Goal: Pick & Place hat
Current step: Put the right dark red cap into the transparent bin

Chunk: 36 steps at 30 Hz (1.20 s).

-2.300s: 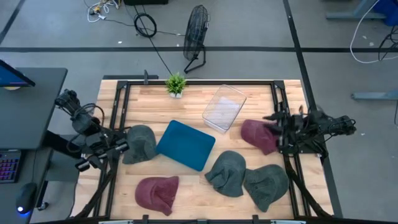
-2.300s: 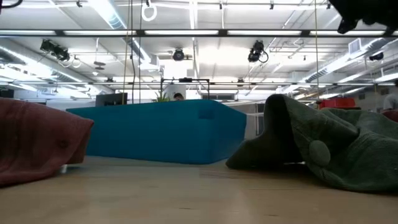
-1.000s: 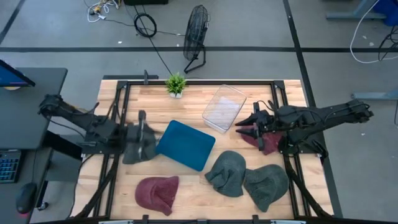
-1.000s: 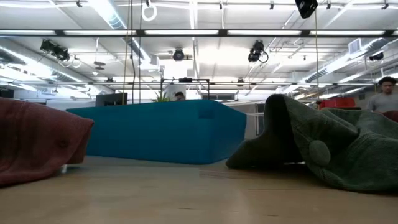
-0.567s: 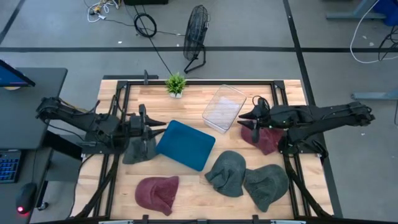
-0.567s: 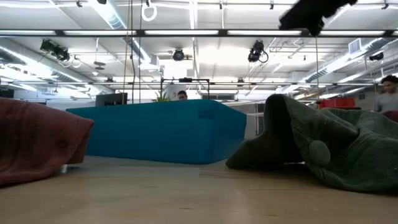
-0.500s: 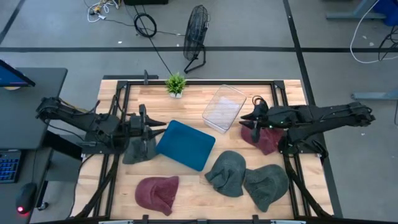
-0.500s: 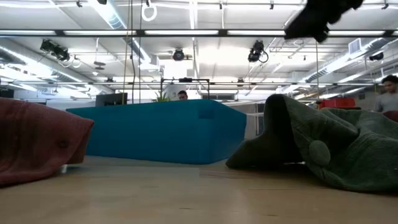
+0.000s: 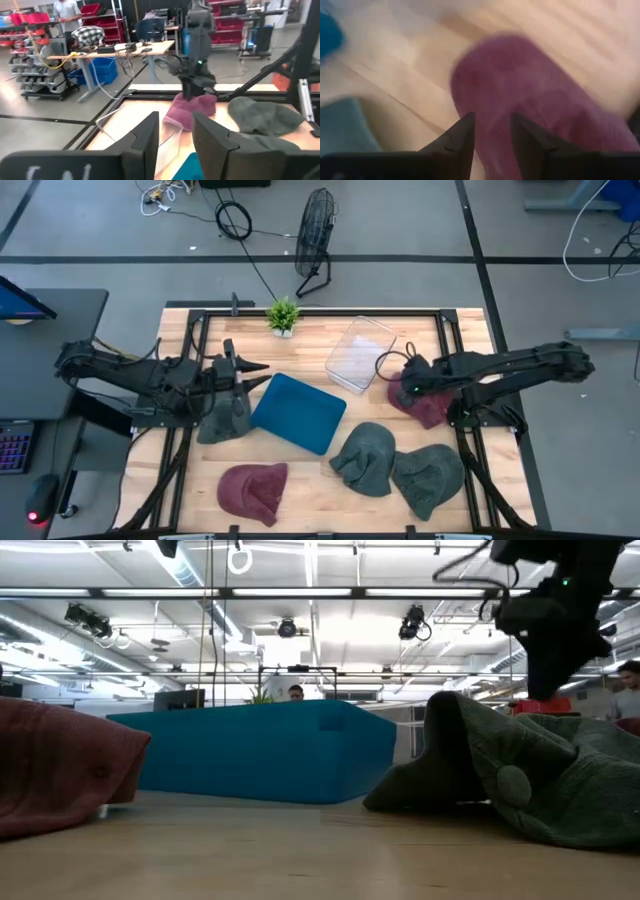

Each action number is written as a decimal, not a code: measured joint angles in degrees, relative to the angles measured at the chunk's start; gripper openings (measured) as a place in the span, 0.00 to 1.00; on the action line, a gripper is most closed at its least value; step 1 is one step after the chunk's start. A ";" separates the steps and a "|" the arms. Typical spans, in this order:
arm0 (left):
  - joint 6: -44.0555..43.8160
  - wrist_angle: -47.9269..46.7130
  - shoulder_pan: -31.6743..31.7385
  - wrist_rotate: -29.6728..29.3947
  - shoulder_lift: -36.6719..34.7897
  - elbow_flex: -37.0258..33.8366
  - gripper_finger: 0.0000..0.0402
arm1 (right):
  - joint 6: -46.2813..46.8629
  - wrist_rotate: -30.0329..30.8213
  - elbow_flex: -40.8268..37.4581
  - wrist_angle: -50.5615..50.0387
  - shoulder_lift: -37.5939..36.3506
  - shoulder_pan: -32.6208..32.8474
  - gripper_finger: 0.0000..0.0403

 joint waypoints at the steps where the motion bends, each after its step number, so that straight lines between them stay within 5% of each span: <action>1: 0.03 -0.02 0.12 0.00 -0.06 0.00 0.32 | 0.67 -0.86 0.00 -0.83 1.09 0.00 0.33; 11: 2.12 -1.99 0.68 0.02 -0.04 0.00 0.41 | 15.30 -2.65 0.00 -9.80 7.31 0.00 0.39; 29: 2.09 -3.04 0.64 0.04 -0.04 0.00 0.40 | 25.95 1.01 -3.08 -3.75 16.28 -0.17 0.38; 33: 2.08 -3.26 0.64 0.04 -0.04 0.00 0.40 | 23.69 1.31 -4.34 -1.64 16.45 -0.17 0.31; 36: 2.08 -3.26 0.64 0.04 -0.04 0.00 0.40 | 20.39 2.73 -4.37 -1.41 16.44 -0.17 0.16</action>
